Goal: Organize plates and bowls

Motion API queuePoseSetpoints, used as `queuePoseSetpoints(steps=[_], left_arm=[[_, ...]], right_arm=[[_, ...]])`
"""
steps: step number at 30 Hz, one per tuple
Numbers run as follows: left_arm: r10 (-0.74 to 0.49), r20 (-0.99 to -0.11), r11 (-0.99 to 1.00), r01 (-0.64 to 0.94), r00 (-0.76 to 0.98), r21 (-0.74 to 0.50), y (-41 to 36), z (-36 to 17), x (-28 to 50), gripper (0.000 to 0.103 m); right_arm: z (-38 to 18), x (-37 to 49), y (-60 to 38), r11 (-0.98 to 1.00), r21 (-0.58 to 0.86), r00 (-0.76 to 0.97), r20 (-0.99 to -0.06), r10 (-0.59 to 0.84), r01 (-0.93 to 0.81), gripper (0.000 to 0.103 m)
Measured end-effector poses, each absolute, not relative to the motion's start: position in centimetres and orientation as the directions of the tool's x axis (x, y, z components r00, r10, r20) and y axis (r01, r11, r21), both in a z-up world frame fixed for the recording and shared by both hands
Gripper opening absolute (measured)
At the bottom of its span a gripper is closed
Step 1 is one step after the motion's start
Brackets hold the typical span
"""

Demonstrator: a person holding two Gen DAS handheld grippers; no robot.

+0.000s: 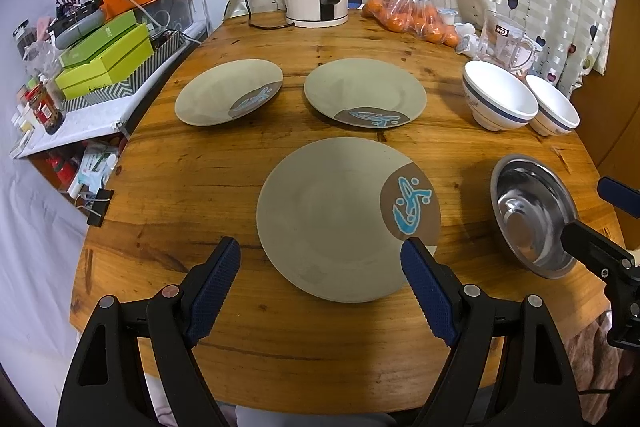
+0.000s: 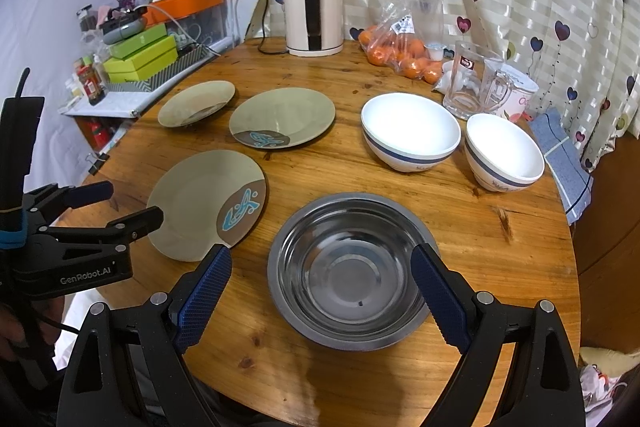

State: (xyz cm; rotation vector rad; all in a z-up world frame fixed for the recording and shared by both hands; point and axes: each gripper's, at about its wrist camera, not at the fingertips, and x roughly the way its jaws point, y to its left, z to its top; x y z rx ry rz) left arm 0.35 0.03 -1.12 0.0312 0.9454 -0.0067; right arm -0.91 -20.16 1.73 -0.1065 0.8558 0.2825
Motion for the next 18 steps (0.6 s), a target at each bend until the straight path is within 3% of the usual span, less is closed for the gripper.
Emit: queuePoseSetpoints(steps=[18], left_arm=[[0.002, -0.819, 1.000, 0.016, 0.574, 0.014, 0.47, -1.61, 0.69, 0.083]], right_arm=[[1.80, -0.76, -19.73, 0.956, 0.020, 0.619, -0.758, 0.205, -0.292, 0.092]])
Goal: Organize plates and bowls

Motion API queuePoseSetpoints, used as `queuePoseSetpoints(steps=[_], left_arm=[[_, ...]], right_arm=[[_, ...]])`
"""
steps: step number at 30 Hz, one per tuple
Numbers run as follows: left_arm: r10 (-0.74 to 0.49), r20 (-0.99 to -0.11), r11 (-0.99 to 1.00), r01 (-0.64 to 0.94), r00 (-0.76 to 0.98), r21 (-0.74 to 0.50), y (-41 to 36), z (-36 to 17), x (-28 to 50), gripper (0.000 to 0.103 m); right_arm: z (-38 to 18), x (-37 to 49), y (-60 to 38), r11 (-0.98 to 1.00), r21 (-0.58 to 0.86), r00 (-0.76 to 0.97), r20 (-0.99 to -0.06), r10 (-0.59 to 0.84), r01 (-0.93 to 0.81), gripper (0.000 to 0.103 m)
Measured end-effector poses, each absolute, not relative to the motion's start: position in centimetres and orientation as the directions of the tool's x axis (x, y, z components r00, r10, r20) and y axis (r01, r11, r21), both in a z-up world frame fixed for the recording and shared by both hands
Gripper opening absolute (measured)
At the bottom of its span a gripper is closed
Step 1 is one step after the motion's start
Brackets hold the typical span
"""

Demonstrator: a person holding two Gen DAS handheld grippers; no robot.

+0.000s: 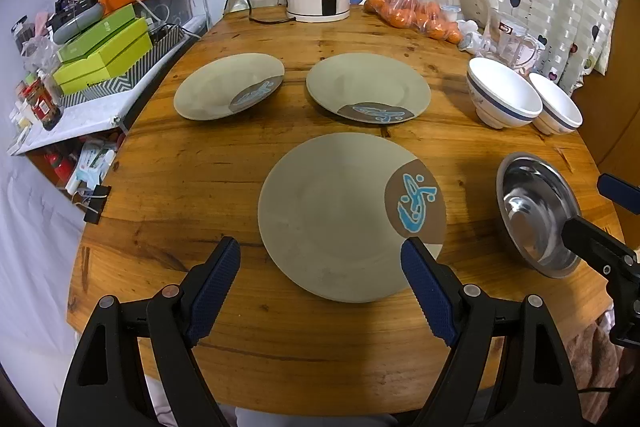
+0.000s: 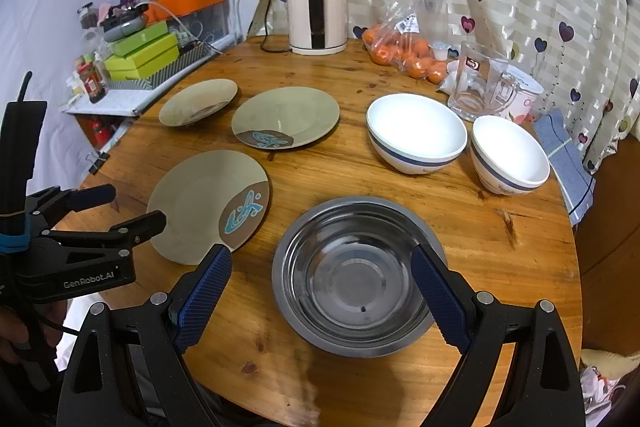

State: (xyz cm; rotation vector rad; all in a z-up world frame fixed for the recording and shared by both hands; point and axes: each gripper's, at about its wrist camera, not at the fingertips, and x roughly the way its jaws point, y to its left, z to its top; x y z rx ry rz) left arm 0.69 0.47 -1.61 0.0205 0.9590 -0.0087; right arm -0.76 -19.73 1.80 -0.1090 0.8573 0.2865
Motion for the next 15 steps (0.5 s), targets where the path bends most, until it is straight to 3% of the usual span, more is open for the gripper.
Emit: queuePoseSetpoints(steps=[15], left_arm=[[-0.015, -0.829, 1.000, 0.007, 0.559, -0.013, 1.27, -1.94, 1.22, 0.083]], right_arm=[[1.59, -0.37, -18.74, 0.955, 0.019, 0.614, -0.762, 0.206, -0.297, 0.092]])
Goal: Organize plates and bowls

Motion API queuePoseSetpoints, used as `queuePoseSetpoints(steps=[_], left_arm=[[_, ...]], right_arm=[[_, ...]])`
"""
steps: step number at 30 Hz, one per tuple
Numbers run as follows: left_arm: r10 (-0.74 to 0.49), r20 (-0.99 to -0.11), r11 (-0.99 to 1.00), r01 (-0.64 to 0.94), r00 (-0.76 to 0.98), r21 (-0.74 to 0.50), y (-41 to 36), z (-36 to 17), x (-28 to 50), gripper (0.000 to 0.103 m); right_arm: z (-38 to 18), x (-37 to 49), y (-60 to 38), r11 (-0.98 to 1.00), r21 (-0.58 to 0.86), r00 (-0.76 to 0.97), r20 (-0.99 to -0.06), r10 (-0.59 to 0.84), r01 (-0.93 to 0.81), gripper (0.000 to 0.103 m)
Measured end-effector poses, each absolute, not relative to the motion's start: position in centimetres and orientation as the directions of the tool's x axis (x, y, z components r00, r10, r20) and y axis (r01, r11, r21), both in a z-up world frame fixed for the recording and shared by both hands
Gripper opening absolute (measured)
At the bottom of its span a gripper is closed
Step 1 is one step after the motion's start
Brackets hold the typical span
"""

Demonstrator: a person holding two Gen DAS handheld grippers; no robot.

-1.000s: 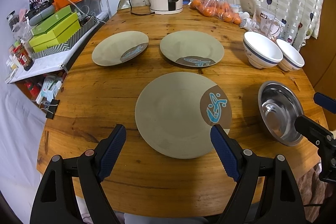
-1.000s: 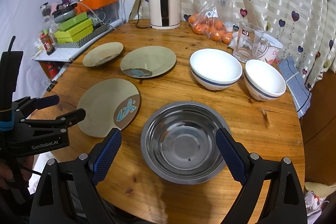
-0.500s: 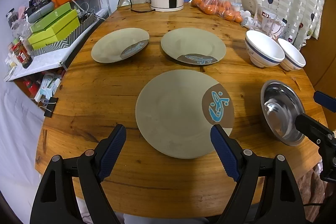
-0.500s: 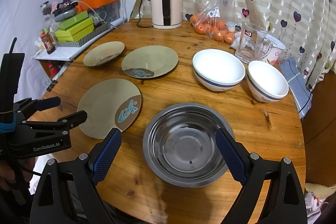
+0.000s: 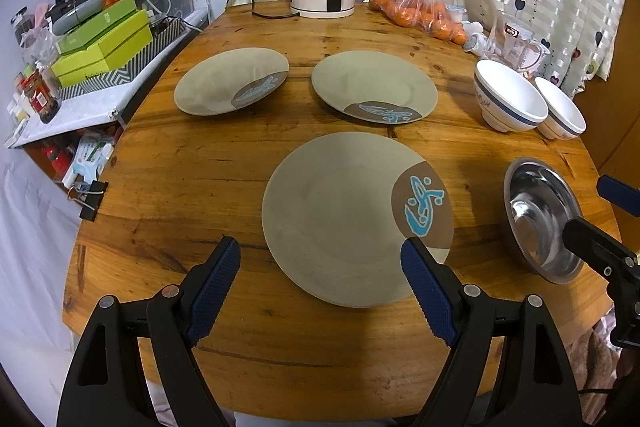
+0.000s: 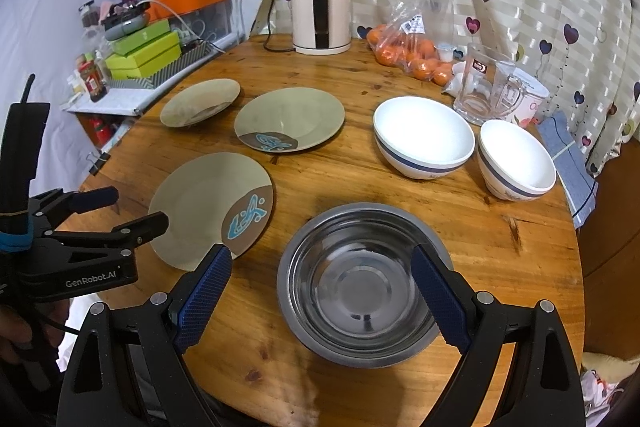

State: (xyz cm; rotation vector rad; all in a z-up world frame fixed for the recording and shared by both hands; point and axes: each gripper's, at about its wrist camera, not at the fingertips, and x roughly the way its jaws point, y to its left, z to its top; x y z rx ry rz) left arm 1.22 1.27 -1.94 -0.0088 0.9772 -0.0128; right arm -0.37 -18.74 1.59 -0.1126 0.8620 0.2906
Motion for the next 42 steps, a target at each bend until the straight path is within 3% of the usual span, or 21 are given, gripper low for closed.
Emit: queuePoseSetpoints(steps=[28, 42], left_arm=[[-0.006, -0.827, 0.999, -0.024, 0.563, -0.024, 2.9, -2.2, 2.4, 0.083], [-0.041, -0.809, 0.990, -0.085, 0.586, -0.112, 7.0, -2.3, 4.0, 0.083]], right_arm=[[1.6, 1.6, -17.4, 0.946, 0.019, 0.597, -0.772, 0.220, -0.324, 0.092], [2.7, 4.3, -15.1, 0.920, 0.032, 0.574, -0.773, 0.270, -0.390, 0.092]])
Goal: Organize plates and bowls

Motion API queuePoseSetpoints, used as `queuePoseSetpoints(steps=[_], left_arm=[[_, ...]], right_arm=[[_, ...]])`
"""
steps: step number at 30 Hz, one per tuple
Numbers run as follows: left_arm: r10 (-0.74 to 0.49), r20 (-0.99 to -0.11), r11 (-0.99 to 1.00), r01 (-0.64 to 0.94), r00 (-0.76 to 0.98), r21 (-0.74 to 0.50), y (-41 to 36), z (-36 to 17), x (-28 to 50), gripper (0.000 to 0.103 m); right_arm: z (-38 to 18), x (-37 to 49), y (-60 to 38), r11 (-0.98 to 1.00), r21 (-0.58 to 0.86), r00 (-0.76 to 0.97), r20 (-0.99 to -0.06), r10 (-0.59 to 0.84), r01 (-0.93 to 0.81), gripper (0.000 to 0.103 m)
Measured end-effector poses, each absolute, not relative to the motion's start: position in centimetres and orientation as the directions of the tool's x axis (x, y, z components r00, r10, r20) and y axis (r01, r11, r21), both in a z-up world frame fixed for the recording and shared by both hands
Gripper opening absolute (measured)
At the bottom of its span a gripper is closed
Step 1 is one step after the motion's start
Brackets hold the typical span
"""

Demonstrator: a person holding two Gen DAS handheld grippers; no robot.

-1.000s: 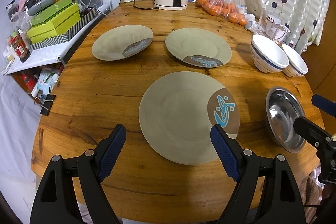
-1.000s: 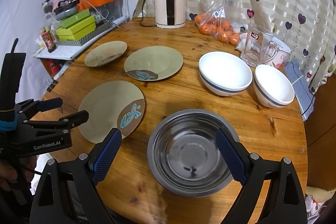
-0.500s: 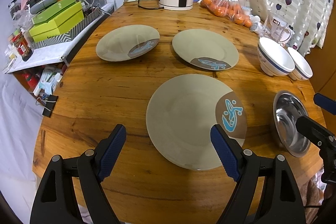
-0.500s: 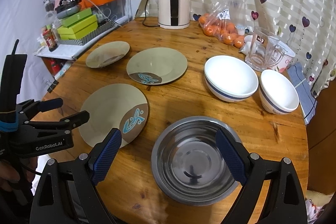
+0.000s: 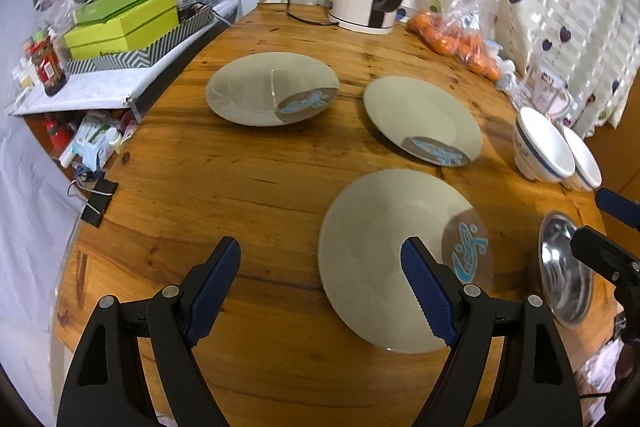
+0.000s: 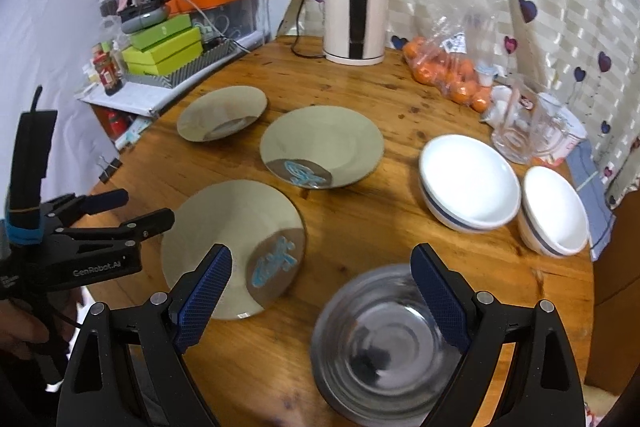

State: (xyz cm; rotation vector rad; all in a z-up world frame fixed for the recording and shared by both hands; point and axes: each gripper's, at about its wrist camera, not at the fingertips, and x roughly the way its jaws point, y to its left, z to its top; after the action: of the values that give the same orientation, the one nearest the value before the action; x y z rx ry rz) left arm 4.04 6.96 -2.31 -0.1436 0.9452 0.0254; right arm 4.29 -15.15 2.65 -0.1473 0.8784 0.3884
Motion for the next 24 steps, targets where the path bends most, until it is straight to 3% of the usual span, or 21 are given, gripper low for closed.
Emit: queuePoseSetpoints(steps=[15, 17, 24], left_arm=[[-0.052, -0.793, 0.963, -0.180, 0.607, -0.201, 13.7, -2.2, 7.2, 0.083], [-0.063, -0.792, 0.957, -0.187, 0.607, -0.220, 14.6, -2.3, 7.8, 0.083], [-0.062, -0.781, 0.953, -0.196, 0.622, -0.232, 17.0, -2.5, 10.1, 0.083]], right_arm=[[5.1, 9.9, -9.9, 0.865, 0.053, 0.517, -0.783, 0.346, -0.499, 0.091], [5.2, 11.0, -9.0, 0.860, 0.047, 0.512, -0.786, 0.346, -0.508, 0.083], [4.2, 15.5, -6.5, 0.856, 0.079, 0.454, -0.821, 0.346, -0.511, 0.073]])
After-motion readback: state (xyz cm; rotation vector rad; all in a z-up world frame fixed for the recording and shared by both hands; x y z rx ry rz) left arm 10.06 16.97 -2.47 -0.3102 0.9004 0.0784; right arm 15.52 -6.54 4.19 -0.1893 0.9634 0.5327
